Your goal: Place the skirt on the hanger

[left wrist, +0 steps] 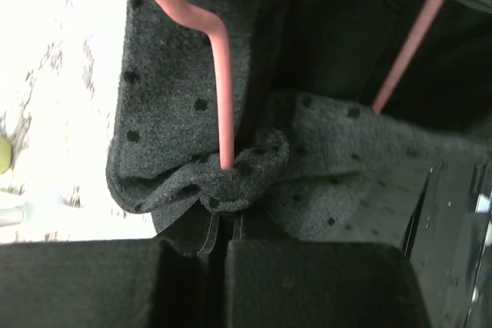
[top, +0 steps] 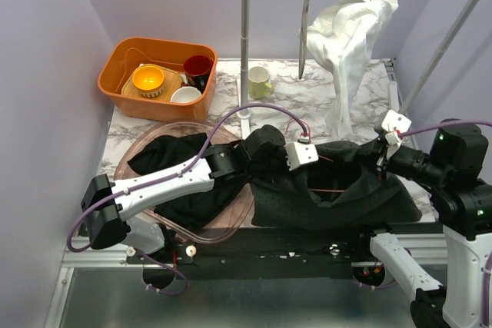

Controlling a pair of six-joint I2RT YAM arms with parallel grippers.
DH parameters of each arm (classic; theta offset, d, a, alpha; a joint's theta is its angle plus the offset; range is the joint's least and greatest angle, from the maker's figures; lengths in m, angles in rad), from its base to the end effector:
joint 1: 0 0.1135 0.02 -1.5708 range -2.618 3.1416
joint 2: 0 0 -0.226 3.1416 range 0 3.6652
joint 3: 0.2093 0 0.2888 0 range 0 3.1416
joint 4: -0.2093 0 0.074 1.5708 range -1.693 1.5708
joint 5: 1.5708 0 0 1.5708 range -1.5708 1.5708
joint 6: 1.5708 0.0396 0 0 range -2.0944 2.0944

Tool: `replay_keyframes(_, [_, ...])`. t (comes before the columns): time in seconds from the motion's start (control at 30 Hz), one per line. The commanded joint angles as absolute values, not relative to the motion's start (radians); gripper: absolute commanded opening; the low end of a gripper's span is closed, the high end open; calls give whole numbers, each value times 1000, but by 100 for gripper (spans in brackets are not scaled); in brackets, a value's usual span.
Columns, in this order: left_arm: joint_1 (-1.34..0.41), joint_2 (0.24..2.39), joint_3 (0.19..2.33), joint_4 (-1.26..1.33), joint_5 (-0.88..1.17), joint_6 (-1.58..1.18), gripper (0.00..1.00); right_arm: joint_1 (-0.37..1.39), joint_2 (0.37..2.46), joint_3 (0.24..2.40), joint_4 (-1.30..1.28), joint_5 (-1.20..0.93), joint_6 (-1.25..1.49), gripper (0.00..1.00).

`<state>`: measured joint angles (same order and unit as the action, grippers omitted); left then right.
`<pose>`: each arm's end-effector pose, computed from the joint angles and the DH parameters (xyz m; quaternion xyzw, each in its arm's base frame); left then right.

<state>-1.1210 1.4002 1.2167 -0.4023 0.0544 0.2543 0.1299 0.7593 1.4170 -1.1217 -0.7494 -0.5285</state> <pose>0.1567 -0.3296 0.2809 0.5690 0.6725 -0.2202 0.4189 0.1304 0.0442 0.4432 -0.4380 0.6870 0.2084 0.5411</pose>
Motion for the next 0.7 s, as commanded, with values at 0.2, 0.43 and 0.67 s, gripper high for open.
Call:
replay_keyframes(0.2, [-1126,1364,1224,-249,94,244,0,141,749,1145,-1256,-910,-701,4])
replay_keyframes(0.43, [-1127,1336,1221,-161,121,291,0,146,765,1155,-1316,-818,-810,39])
replay_keyframes(0.67, [-1127,1322,1227,-221,123,472,0,146,759,1426,-1419,-686,-808,82])
